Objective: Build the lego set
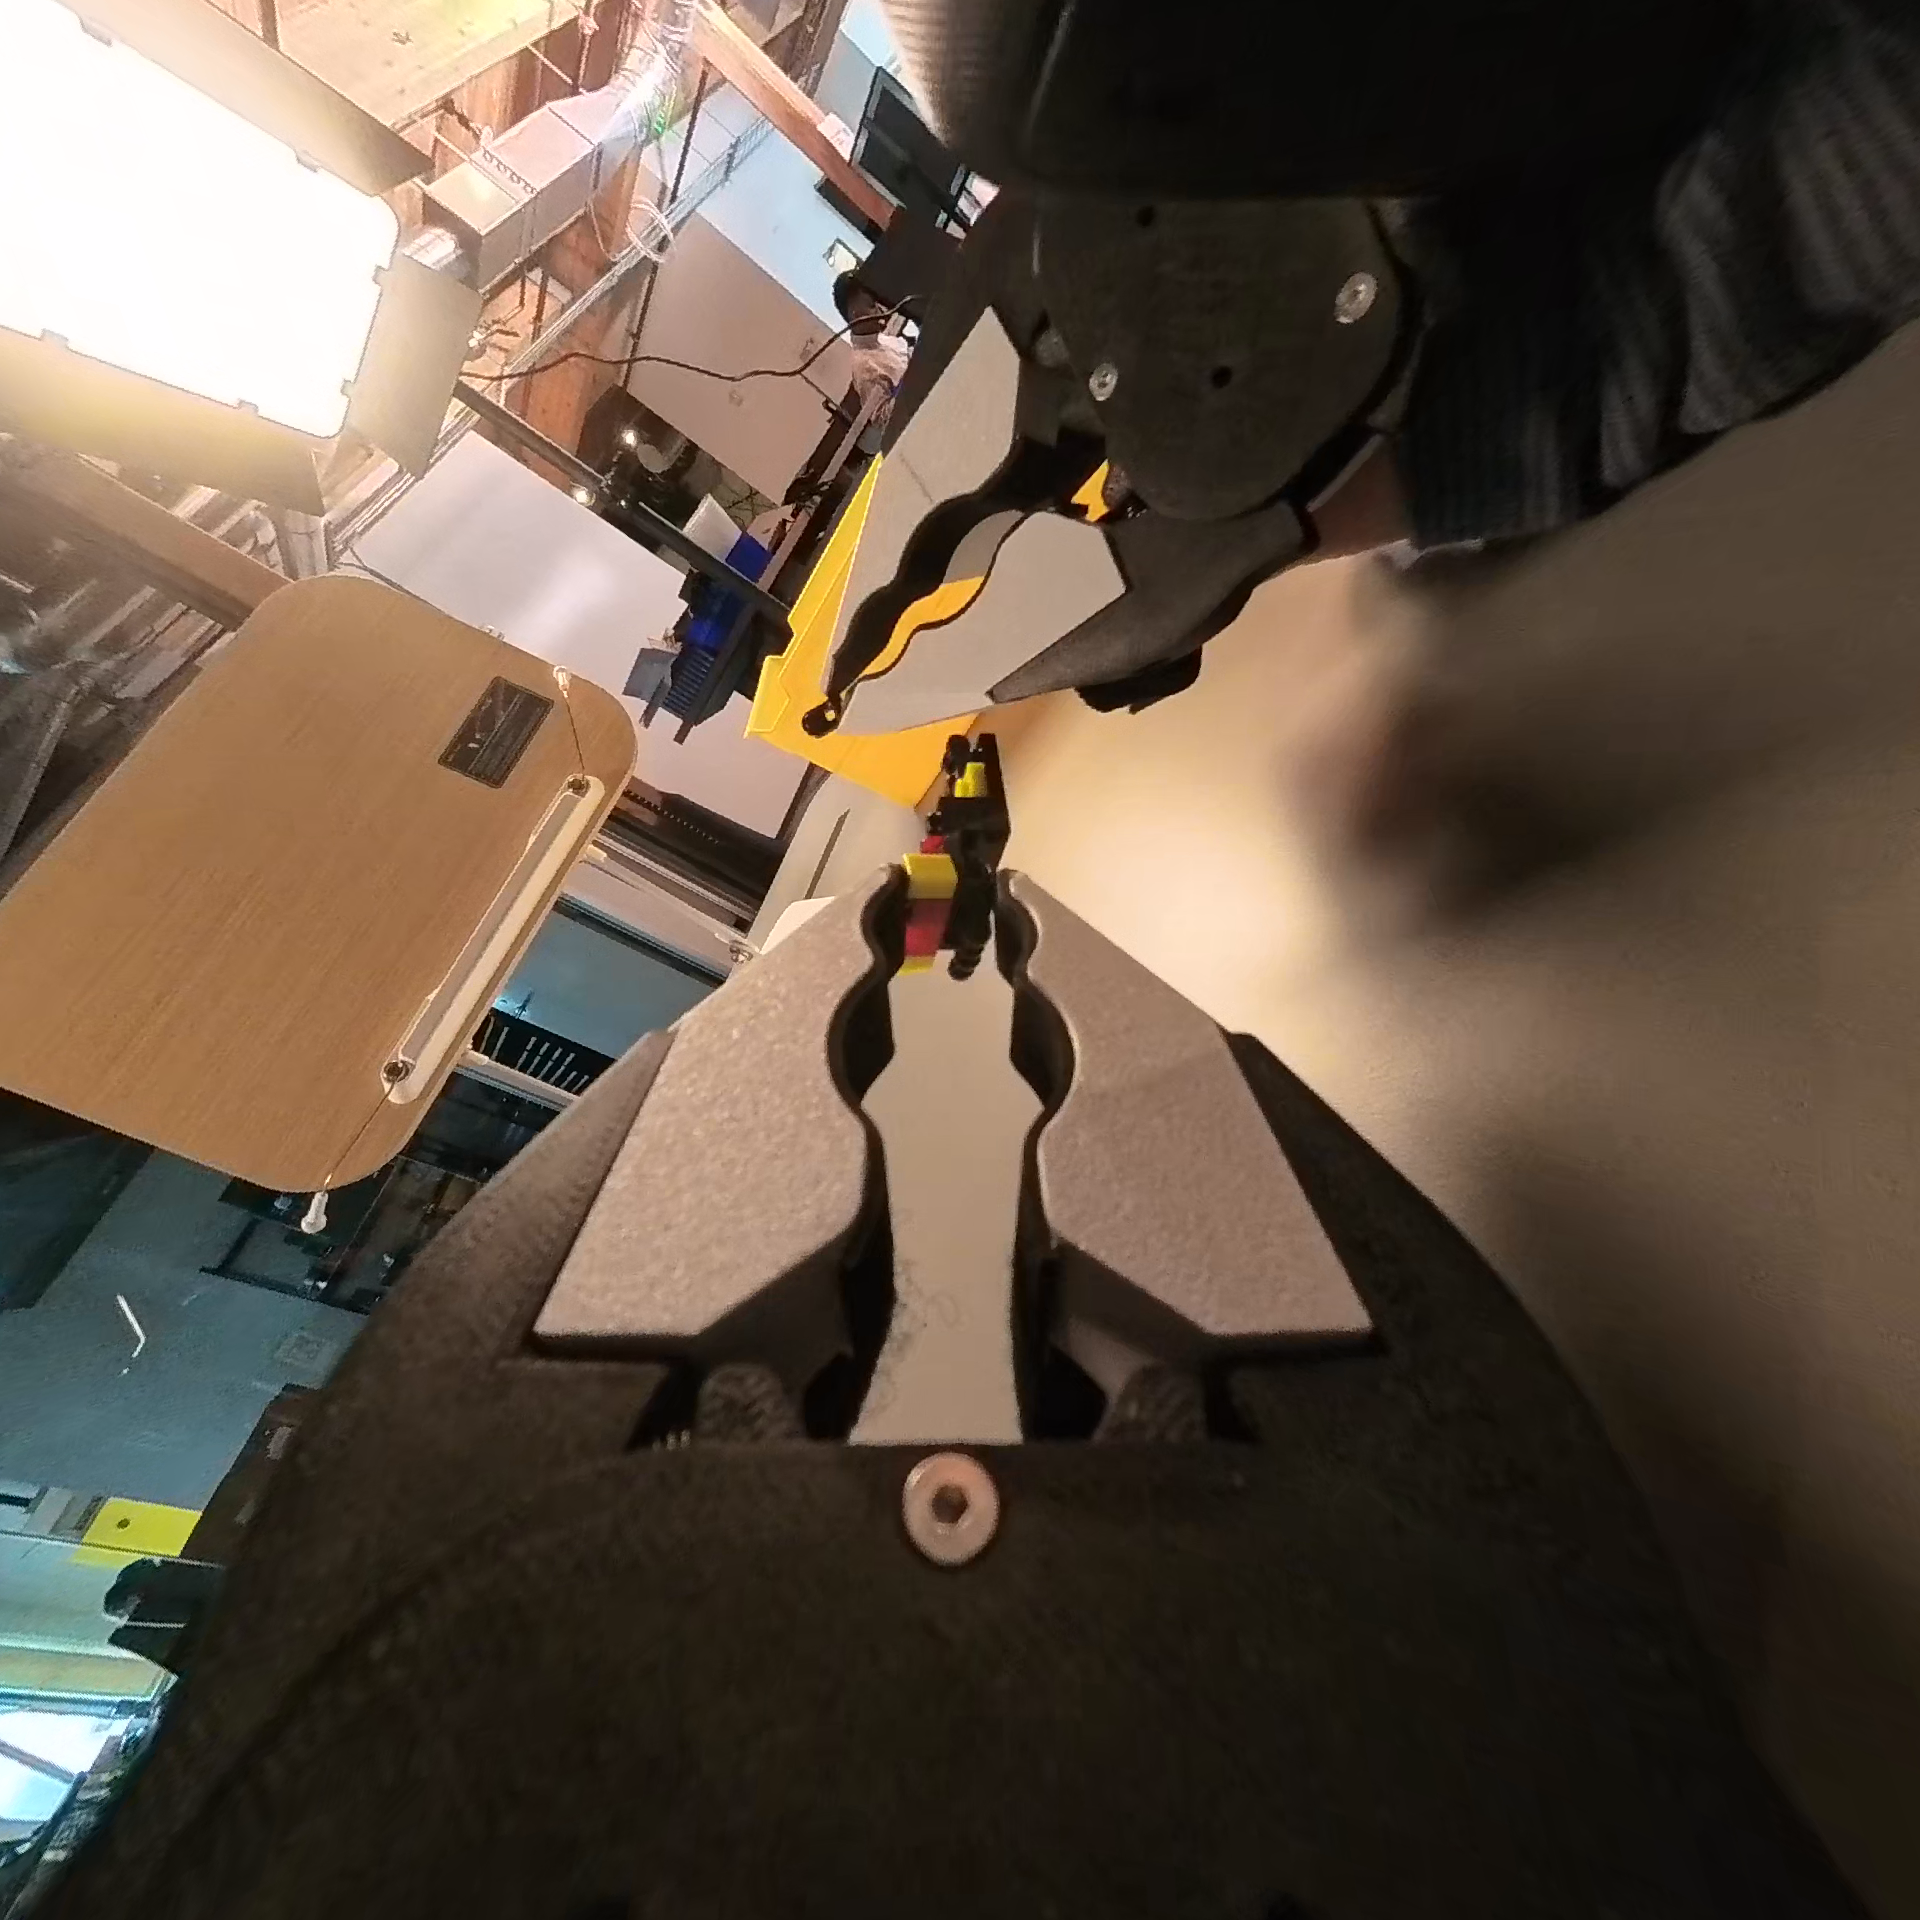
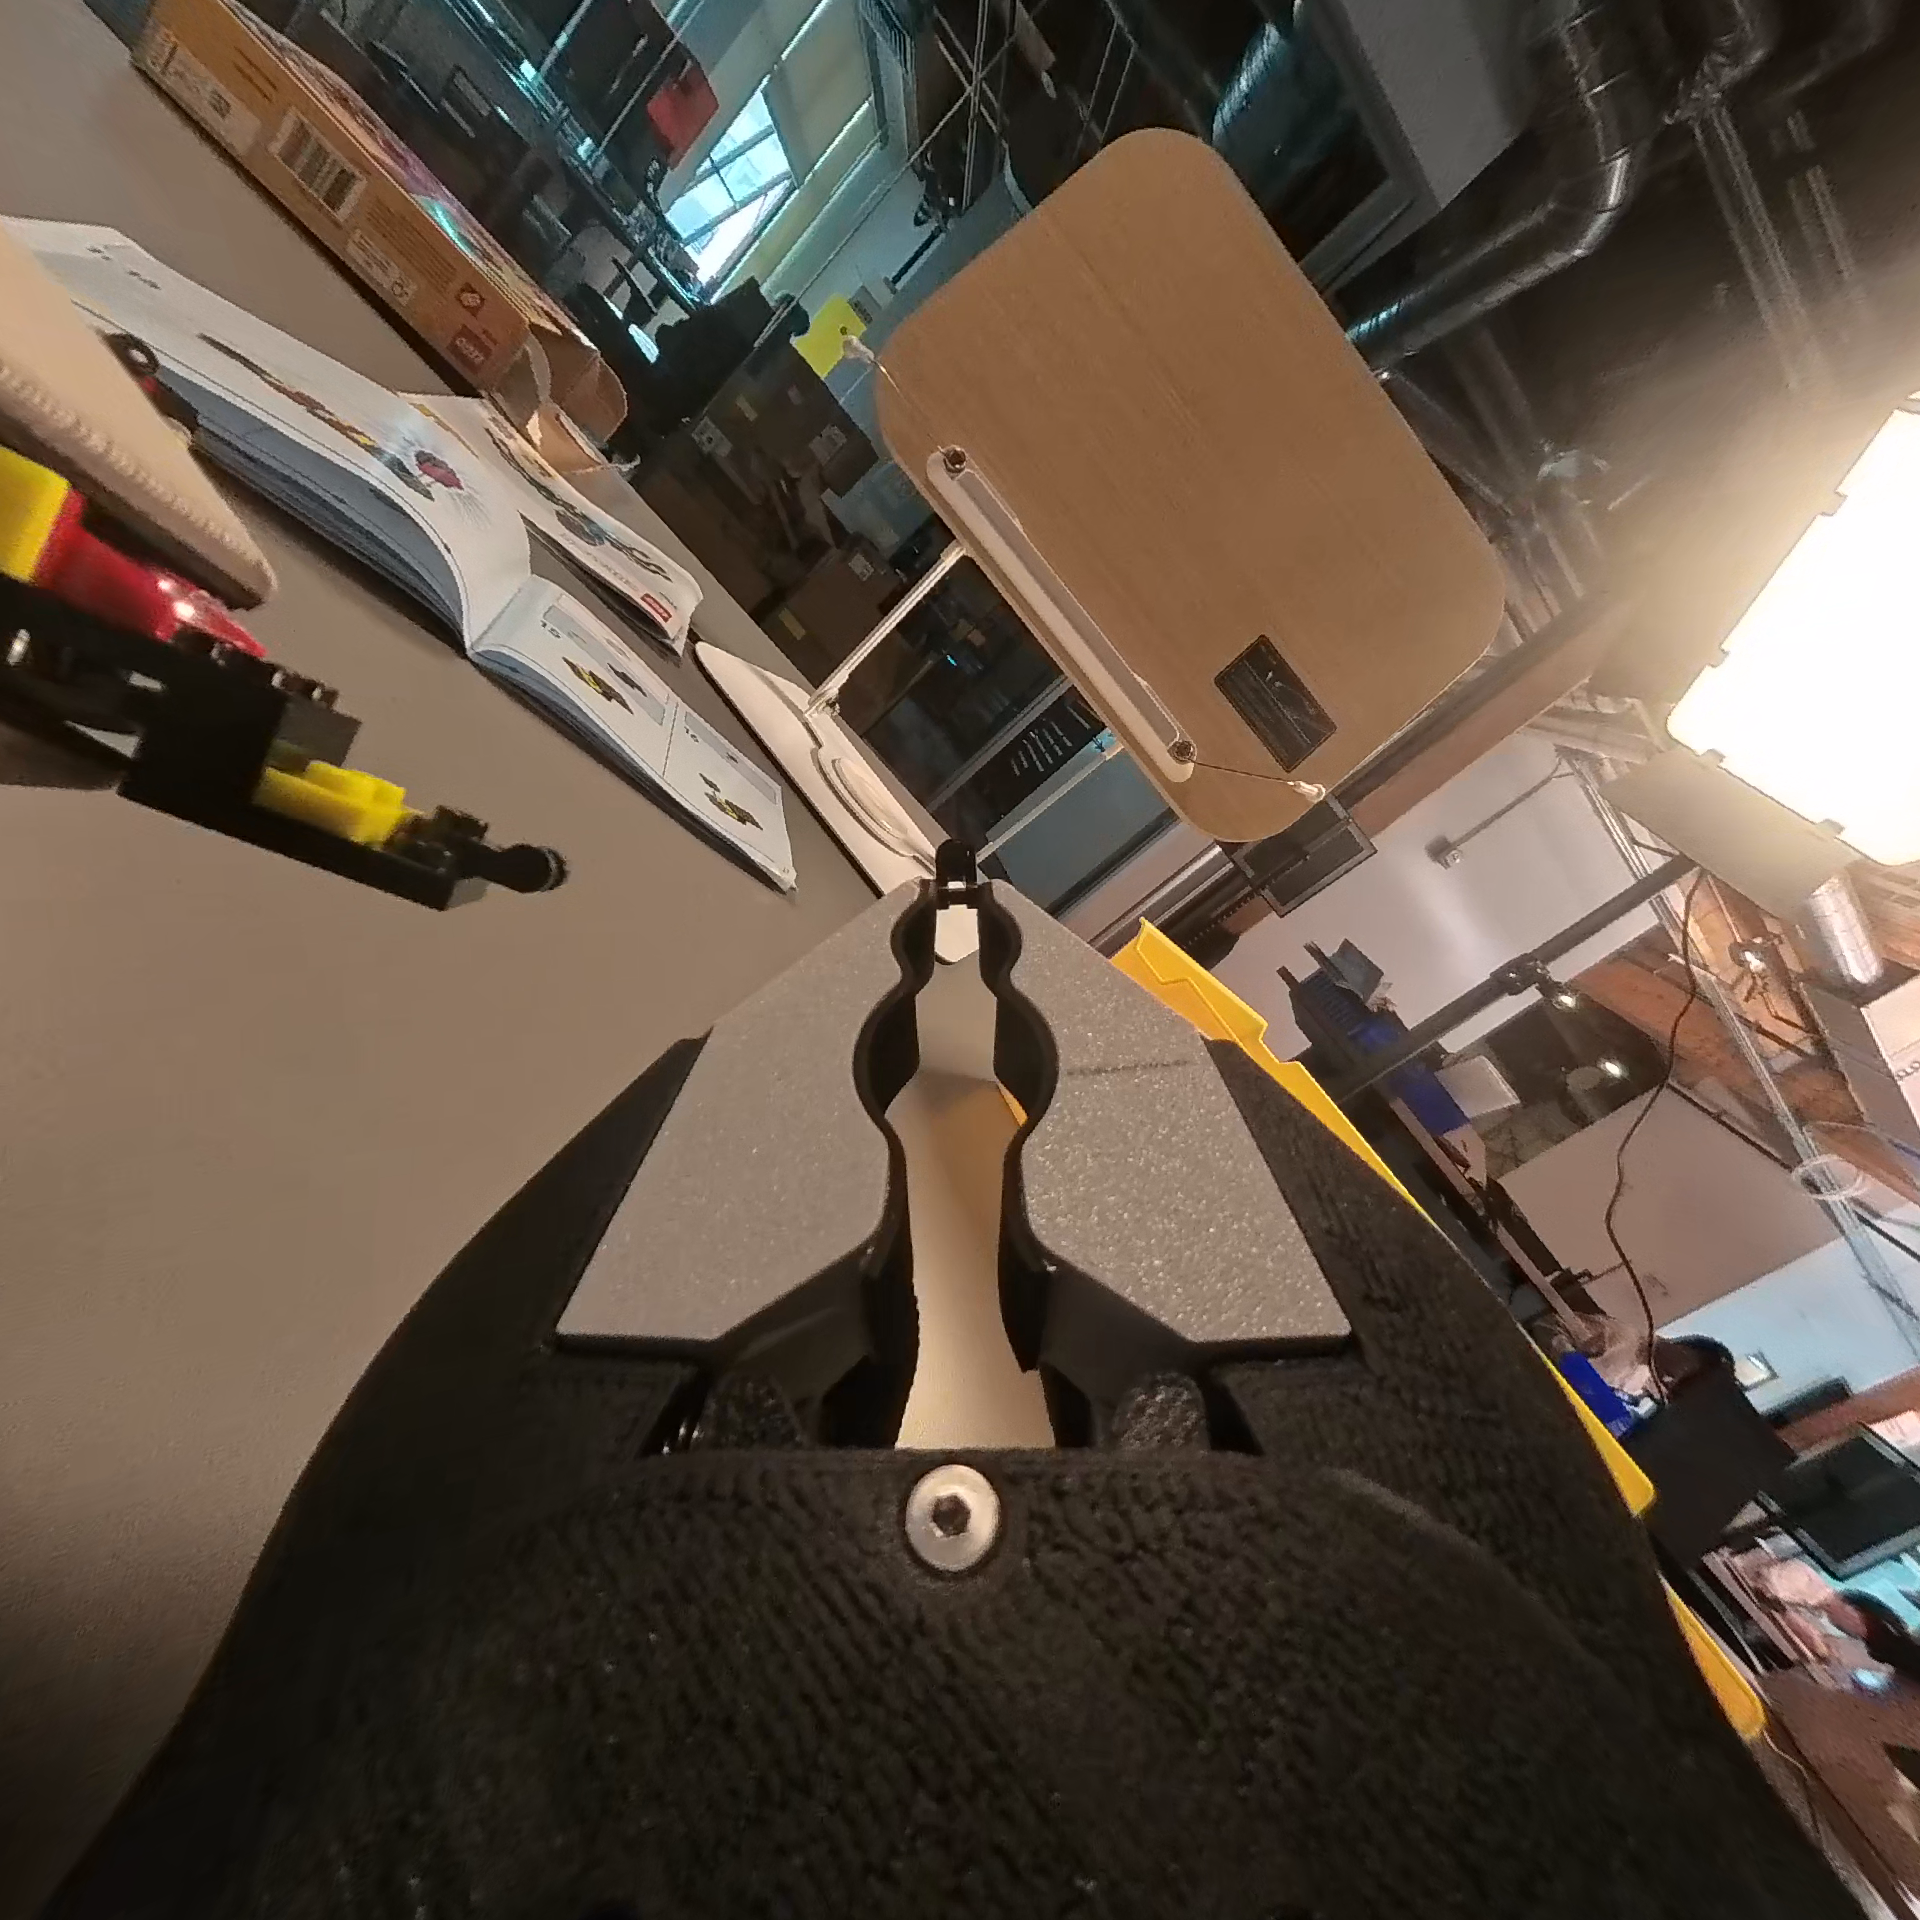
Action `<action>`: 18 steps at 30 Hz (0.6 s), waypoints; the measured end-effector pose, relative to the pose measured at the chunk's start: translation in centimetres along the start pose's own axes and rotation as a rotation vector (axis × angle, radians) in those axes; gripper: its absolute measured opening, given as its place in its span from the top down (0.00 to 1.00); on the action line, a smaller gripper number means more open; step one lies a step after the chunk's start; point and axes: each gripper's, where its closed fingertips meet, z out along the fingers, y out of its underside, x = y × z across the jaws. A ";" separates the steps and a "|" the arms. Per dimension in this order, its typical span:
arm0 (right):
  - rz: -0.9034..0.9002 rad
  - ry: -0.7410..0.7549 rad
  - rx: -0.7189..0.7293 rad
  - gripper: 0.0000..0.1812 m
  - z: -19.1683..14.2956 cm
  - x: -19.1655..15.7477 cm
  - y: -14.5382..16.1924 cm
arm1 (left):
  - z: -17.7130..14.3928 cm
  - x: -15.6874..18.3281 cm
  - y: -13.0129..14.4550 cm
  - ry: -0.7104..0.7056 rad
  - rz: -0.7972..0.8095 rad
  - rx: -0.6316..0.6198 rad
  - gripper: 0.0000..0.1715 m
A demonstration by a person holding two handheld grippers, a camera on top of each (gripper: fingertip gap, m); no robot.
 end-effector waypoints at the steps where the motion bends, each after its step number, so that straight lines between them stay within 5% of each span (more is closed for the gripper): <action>1: 0.000 0.000 0.001 0.97 0.0 0.0 0.0 | 0.0 0.0 0.0 0.000 0.002 0.000 0.92; 9: 0.098 -0.048 0.027 0.97 -0.3 -0.3 -0.4 | 0.0 0.7 -0.4 0.048 0.007 0.028 0.92; 14: 0.265 -0.302 0.053 0.97 -2.6 -1.8 -0.6 | -0.2 2.4 -1.4 0.176 0.000 0.100 0.91; 18: 0.358 -0.664 0.030 0.97 -6.4 -3.0 -1.9 | -0.3 3.2 -1.7 0.212 0.034 0.124 0.91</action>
